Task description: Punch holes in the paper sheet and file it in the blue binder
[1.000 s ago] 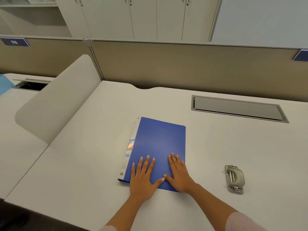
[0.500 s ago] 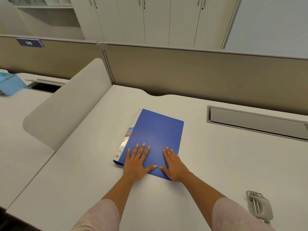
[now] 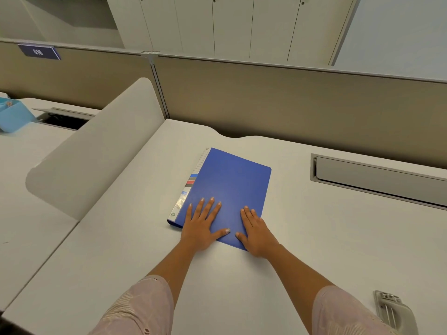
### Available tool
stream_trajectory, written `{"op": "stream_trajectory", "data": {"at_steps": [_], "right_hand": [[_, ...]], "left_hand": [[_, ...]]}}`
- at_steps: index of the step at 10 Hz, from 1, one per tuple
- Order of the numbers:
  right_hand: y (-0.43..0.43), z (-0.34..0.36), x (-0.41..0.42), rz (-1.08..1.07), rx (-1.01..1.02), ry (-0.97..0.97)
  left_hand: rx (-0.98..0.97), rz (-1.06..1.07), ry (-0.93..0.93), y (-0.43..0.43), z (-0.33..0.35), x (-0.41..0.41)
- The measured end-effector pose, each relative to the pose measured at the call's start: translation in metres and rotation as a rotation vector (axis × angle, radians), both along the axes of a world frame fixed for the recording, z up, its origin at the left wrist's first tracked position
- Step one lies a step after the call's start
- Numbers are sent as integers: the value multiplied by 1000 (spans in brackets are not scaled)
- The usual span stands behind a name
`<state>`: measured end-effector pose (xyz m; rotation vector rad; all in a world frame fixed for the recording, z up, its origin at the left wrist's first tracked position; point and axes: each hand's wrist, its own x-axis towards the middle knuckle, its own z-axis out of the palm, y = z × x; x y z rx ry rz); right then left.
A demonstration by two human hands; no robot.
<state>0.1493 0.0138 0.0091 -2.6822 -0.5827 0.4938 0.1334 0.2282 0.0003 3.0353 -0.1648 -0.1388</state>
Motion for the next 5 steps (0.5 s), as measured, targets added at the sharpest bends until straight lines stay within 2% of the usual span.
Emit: {"op": "stream_trajectory", "data": {"at_steps": [3,5], "right_hand": [[-3,13,-1,6,-19,-6],[-12,52,-8,3,117,-40]], "left_hand": [[48,-12,-19,-8,15,-2],[4,-91,-177,-28,46,4]]}}
